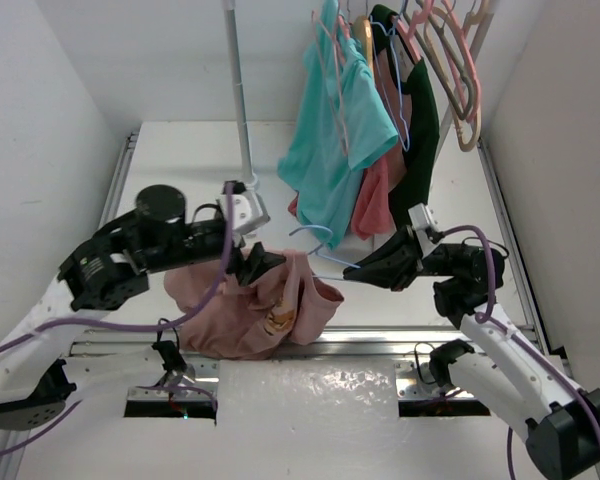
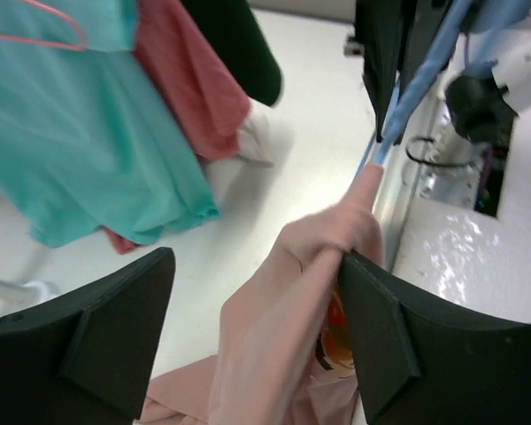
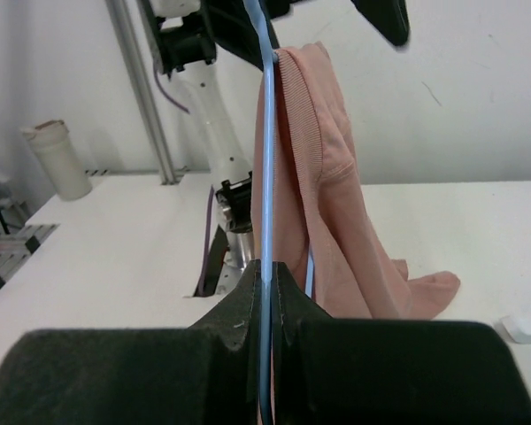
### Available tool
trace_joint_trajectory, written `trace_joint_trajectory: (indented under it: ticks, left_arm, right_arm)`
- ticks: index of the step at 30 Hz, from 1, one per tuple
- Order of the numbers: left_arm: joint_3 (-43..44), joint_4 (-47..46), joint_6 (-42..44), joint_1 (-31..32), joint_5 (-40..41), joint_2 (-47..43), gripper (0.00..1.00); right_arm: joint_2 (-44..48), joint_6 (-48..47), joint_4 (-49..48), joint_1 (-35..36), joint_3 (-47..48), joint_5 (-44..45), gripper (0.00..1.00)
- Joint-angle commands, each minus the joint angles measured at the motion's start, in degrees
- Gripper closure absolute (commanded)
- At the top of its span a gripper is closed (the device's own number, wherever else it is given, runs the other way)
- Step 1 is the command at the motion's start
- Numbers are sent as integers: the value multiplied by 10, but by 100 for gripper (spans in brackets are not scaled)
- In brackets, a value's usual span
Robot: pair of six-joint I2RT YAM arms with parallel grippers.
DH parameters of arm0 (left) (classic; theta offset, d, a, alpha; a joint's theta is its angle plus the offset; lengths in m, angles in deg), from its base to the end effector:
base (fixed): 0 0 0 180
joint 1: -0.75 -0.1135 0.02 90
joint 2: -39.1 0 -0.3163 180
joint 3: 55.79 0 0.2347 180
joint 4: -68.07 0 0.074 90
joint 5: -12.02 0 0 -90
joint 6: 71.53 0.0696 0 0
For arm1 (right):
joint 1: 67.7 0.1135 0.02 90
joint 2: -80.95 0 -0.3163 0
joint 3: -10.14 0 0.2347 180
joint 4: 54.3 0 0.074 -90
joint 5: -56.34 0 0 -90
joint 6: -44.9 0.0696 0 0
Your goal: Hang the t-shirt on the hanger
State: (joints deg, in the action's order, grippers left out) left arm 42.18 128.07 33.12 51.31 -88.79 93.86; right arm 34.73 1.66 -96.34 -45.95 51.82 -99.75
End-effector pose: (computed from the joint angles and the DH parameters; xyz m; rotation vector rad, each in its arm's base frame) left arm 0.0819 -0.1202 0.4914 1.1355 1.5275 -0.6056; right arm 0.0844 0.1022 0.3855 -0.9666 1.1386 1.5150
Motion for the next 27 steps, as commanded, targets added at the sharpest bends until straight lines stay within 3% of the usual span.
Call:
trace_joint_trajectory:
  ticks: [1, 5, 7, 8, 9, 13, 14, 16, 17, 18, 22, 27]
  left_arm:
    - [7, 0, 22, 1, -74, 20, 29]
    - [-15, 2, 12, 1, -115, 21, 34]
    - [-26, 1, 10, 1, -139, 25, 58]
    - [-26, 0, 8, 1, -139, 27, 75]
    - [-29, -3, 6, 1, -135, 30, 100]
    - [-24, -34, -10, 1, -80, 18, 100]
    - [-25, -42, -14, 1, -63, 13, 100]
    - [-35, -65, -33, 1, -1, -6, 100]
    - [-39, -67, -41, 1, 21, -11, 100]
    - [-45, -65, -49, 1, 48, -13, 100]
    - [-91, -77, -90, 1, 175, -47, 100]
    - [-125, -106, -127, 1, 220, -93, 100]
  right_arm:
    - [15, -4, -12, -4, 41, -18, 100]
    - [20, -5, -3, -4, 51, -10, 100]
    - [18, -9, 3, -4, 58, -5, 100]
    - [17, -8, 3, -4, 61, -3, 100]
    - [14, -6, 3, -4, 64, -2, 100]
    - [2, -21, 17, -4, 62, 5, 100]
    - [-2, -35, 73, -4, 65, 12, 82]
    - [1, -85, 189, -4, 73, 28, 28]
    - [9, -101, 232, -4, 72, 66, 7]
    - [19, -140, 287, -4, 75, 96, 1]
    - [109, -150, 480, -4, 58, 285, 1]
    - [188, -91, 624, -5, 54, 504, 1]
